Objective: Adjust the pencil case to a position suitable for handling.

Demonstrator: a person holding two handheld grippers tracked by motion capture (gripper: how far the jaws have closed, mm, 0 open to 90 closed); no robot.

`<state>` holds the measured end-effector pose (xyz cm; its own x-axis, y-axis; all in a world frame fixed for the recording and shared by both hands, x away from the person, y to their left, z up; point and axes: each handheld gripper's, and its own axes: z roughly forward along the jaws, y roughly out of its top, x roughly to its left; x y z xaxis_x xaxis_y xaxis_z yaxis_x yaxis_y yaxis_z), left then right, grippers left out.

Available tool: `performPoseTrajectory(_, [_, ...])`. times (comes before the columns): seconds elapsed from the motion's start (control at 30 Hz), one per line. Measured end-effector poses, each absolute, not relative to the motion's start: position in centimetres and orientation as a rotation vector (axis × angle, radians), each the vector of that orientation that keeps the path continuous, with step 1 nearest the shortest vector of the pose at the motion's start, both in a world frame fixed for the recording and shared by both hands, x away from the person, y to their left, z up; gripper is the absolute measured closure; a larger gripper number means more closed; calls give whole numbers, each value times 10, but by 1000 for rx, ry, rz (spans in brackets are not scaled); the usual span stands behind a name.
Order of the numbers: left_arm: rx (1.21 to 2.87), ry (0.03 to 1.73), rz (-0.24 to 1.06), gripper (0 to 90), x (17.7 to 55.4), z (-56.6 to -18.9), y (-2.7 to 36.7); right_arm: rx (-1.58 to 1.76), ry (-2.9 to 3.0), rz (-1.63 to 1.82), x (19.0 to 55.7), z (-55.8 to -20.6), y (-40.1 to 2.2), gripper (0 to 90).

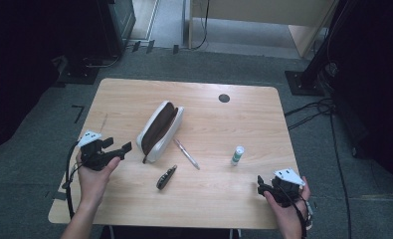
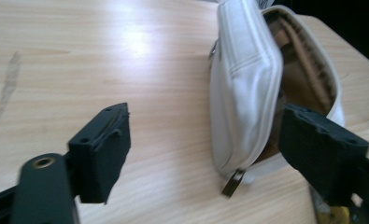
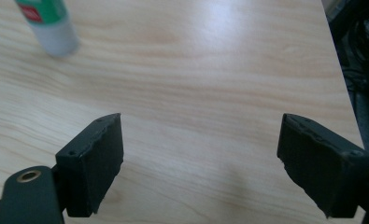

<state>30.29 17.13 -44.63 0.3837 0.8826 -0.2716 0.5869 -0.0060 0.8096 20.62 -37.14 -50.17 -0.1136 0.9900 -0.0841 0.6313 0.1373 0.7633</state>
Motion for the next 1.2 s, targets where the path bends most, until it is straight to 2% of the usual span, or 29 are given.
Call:
performPoseTrajectory(0.17, [1710, 1332, 390, 124, 292, -457, 187, 1515, 1802, 839, 203, -478, -362, 180])
performPoseTrajectory(0.23, [1728, 1350, 395, 68, 289, -461, 190, 1457, 1803, 867, 203, -463, -350, 203])
performPoseTrajectory(0.4, [1775, 1378, 400, 0, 278, -475, 197, 1371, 1803, 903, 204, -444, -332, 242])
performPoseTrajectory(0.57, [1806, 1428, 412, 0, 265, -491, 205, 1378, 1774, 1055, 212, -423, -311, 266])
performPoseTrajectory(0.9, [1869, 1480, 434, 0, 253, -514, 212, 1315, 1837, 1101, 230, -405, -272, 271])
performPoseTrajectory(1.2, [1989, 1471, 586, 0, 249, -519, 199, 1316, 1889, 1147, 251, -397, -235, 277])
